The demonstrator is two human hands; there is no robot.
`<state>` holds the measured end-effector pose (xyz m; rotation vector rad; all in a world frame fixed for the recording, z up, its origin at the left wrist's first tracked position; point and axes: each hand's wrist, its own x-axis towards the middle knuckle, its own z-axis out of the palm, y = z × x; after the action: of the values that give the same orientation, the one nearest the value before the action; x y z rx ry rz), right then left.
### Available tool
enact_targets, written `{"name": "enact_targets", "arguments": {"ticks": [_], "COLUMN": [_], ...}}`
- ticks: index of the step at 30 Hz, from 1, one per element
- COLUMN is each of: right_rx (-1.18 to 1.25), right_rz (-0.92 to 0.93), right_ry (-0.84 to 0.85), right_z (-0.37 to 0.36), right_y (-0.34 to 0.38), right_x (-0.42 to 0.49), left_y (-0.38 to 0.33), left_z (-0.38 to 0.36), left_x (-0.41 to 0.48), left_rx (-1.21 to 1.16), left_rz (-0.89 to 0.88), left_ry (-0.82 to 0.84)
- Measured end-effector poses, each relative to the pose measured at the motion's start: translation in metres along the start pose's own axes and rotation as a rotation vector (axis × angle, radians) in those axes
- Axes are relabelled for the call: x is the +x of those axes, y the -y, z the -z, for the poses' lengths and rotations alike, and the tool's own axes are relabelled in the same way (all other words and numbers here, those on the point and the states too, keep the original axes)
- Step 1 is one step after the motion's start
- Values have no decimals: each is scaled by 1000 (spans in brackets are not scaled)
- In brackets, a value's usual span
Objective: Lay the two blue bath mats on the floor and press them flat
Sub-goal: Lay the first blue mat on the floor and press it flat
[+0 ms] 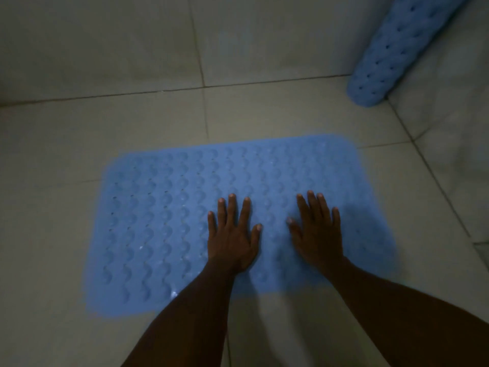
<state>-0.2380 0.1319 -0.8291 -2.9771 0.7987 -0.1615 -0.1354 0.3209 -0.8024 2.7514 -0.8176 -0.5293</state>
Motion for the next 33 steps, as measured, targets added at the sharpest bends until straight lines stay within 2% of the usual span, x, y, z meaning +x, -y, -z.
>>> {"name": "enact_targets", "arguments": {"ticks": [5,10,14,27,31,33], "right_rx": [-1,4,-28,-3,19,21], "right_rz": [-131,-164,-163,-146,-191,-145], "right_ry": [8,-49,-66,63,93,54], "right_z": [3,-8,-10,-3,5,9], "right_y": [-43,-44,-45,-46,-38,-22], "right_x": [-10,-10,-10,-5,-4,-12], "left_y": [-43,-41,-41,-46,-22,1], "left_z": [-34,-47,-47,-34,-22,-11], "left_x": [-2,3,3,3,-19,-34], "left_rx": [33,126,164,117,94,109], "left_rz": [-115,-110,-128,-85,-115,-99], "left_ry": [-59,-138,-96,33,-77,-119]}}
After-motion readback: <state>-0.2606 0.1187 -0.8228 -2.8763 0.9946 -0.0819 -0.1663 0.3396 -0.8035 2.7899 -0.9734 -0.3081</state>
